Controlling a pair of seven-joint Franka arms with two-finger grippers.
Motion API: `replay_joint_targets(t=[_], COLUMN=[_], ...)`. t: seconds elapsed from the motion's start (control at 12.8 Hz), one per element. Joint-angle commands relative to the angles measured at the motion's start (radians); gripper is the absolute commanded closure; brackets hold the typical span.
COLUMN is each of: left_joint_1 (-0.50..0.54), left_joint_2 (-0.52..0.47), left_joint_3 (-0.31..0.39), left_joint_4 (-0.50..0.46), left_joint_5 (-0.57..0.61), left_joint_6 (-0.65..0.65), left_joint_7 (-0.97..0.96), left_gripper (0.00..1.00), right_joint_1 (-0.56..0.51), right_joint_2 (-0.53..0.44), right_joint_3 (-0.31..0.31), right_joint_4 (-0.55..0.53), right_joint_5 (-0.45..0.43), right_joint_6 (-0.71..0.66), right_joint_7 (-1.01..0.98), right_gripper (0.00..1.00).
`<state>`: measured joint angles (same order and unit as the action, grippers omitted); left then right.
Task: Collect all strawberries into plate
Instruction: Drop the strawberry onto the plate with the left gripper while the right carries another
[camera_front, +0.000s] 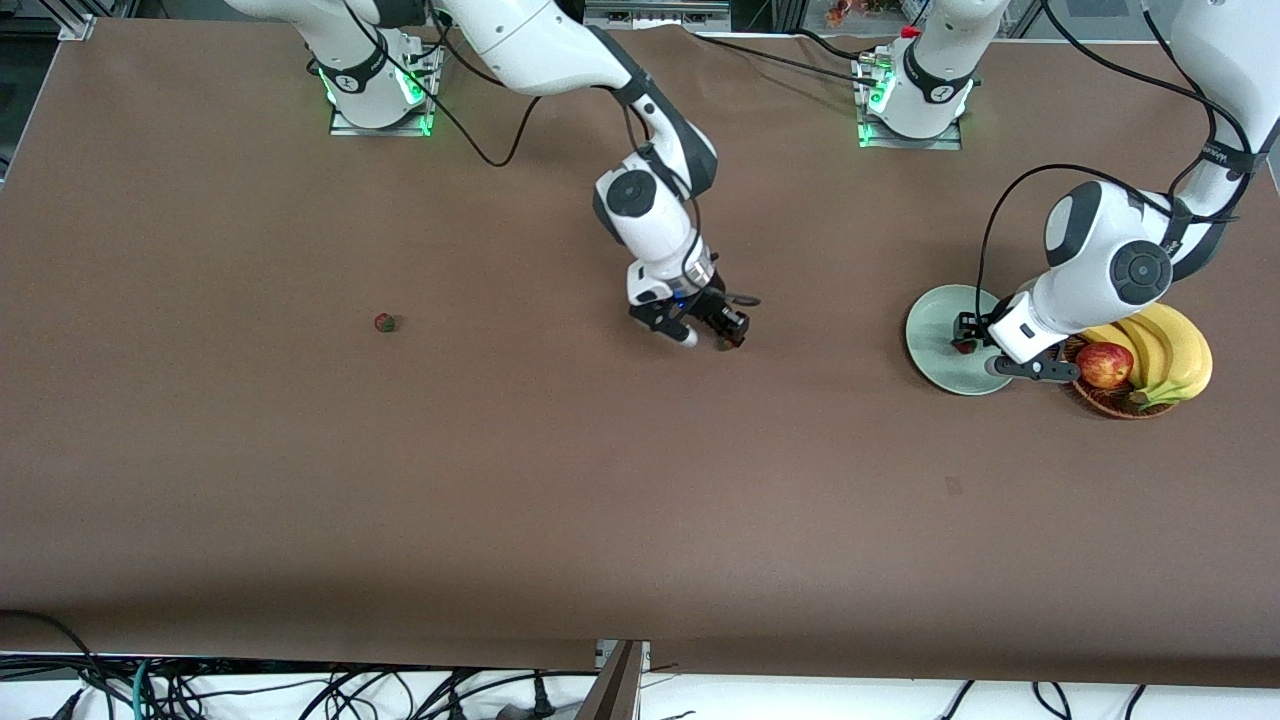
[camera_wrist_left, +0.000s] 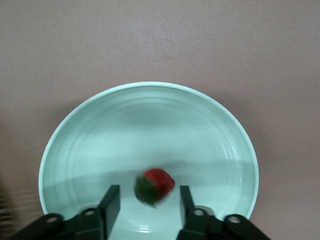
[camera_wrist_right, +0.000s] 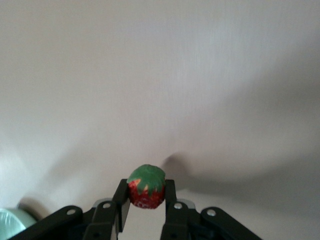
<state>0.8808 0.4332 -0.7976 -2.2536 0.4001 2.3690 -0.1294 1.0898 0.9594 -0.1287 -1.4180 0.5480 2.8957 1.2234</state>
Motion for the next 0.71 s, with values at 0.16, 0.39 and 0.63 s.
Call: replay_joint_targets(t=[0.16, 0.39, 0.63], left_joint_1=[0.003, 0.006, -0.003], left_joint_2=[-0.019, -0.030, -0.027], left_joint_3=[-0.026, -0.104, -0.198], left_joint_4=[0.089, 0.123, 0.121], left_joint_5=[0.033, 0.017, 0.017], left_joint_6=[-0.113, -0.171, -0.169], left_joint_7=[0.007, -0.085, -0.261], left_gripper=[0.00, 0.00, 0.00], right_joint_1=[0.042, 0.030, 0.030], right_joint_2=[0.013, -0.014, -0.094], right_joint_3=[-0.012, -0.046, -0.159], right_joint_4=[0.034, 0.030, 0.024], right_joint_5=[0.012, 0.004, -0.048], right_joint_6=[0.020, -0.044, -0.377], right_joint_7=[0.042, 0.021, -0.086], right_gripper=[0.31, 0.25, 0.23])
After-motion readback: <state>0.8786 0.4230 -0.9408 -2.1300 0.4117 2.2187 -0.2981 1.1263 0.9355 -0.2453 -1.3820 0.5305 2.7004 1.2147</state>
